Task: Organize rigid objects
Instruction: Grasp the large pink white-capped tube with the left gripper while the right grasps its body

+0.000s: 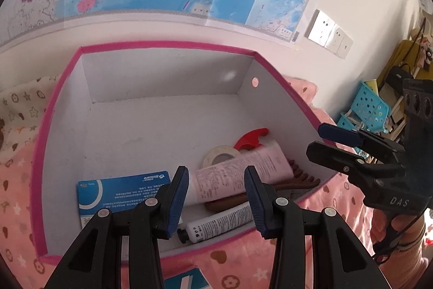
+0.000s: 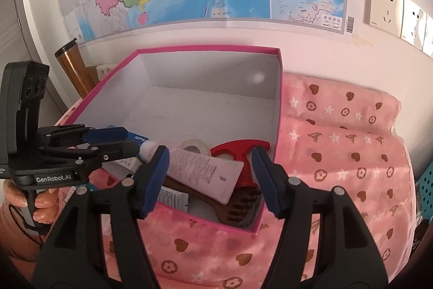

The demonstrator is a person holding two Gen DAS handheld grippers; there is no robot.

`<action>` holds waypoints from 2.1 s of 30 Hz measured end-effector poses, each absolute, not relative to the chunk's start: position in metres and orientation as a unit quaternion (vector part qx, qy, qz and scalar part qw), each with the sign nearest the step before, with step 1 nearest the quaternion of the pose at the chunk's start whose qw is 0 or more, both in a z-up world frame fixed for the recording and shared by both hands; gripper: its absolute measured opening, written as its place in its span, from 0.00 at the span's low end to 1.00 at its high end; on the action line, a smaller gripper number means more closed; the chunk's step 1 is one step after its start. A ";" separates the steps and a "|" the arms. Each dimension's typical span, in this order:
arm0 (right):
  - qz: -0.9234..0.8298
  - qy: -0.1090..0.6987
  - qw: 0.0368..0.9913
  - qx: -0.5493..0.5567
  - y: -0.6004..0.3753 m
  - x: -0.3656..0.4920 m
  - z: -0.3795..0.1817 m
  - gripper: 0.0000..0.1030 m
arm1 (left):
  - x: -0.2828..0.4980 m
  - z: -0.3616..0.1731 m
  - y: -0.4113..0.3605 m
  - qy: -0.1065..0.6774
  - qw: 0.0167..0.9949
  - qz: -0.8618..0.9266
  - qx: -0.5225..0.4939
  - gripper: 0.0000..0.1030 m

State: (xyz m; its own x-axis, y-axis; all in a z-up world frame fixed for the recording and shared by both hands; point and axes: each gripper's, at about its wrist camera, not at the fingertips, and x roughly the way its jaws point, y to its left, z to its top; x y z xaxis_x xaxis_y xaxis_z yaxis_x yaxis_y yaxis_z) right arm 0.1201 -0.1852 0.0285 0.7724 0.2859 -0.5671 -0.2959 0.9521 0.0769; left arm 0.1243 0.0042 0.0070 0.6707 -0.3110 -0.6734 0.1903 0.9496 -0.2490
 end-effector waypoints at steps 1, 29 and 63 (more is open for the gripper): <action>0.157 0.298 0.942 -0.006 -0.186 0.117 0.029 0.63 | 0.122 0.008 0.004 0.378 0.913 -0.137 -0.076 0.41; 0.201 0.351 0.910 0.094 -0.228 0.031 -0.036 0.63 | 0.006 -0.013 -0.022 0.379 0.906 -0.186 -0.038 0.44; 0.205 0.389 0.892 0.108 -0.226 0.004 -0.077 0.63 | -0.030 -0.056 -0.029 0.447 0.870 -0.193 -0.074 0.43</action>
State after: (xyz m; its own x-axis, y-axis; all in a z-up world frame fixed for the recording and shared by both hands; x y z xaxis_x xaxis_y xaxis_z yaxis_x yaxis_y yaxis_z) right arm 0.0045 -0.2256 -0.0769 0.6133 0.4503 -0.6489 -0.2825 0.8923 0.3522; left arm -0.0302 -0.0293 -0.0555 0.5263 -0.4024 -0.7491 0.2704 0.9144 -0.3012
